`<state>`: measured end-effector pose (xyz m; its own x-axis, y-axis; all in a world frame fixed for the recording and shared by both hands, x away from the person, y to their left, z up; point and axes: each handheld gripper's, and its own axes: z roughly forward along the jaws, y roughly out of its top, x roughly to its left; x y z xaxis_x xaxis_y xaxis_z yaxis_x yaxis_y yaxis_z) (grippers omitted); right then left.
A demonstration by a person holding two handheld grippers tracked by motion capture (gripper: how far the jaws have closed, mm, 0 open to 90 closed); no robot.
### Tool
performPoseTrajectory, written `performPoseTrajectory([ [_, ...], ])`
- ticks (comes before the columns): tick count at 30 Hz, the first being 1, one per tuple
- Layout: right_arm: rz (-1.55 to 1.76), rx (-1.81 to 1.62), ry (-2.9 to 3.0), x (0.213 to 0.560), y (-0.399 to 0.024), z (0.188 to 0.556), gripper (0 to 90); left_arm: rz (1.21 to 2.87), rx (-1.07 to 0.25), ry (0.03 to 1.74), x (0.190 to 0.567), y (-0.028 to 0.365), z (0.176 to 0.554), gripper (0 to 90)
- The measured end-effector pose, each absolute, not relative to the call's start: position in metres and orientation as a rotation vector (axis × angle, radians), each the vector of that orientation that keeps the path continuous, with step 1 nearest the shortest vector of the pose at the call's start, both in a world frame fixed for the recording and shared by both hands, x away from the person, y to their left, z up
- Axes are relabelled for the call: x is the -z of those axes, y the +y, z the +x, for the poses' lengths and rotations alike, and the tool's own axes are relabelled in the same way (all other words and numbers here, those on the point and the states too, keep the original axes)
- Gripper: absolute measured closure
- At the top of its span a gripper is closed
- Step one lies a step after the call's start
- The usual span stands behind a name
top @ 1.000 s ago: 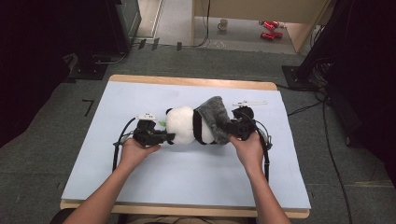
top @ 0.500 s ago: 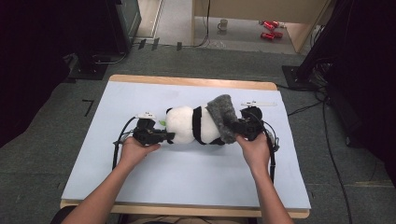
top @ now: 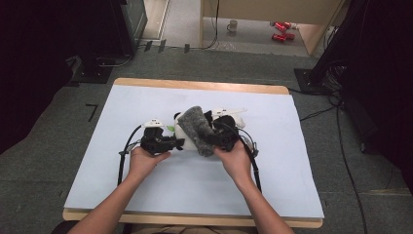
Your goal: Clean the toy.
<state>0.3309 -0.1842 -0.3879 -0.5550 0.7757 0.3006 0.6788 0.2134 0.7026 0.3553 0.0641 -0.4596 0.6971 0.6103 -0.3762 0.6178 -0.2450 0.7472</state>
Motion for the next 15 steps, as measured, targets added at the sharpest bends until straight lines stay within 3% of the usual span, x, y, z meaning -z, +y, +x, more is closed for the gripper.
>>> performPoseTrajectory([
  [8, 1.373, -1.252, 2.432, 0.406, -0.157, 0.335, 77.5, 1.935, -0.011, 0.960, 0.459, 0.061, 0.348, 73.5],
  [15, 1.389, -1.217, 2.404, 0.406, -0.168, 0.340, 76.9, 1.946, 0.009, 0.963, 0.460, 0.064, 0.351, 74.0],
])
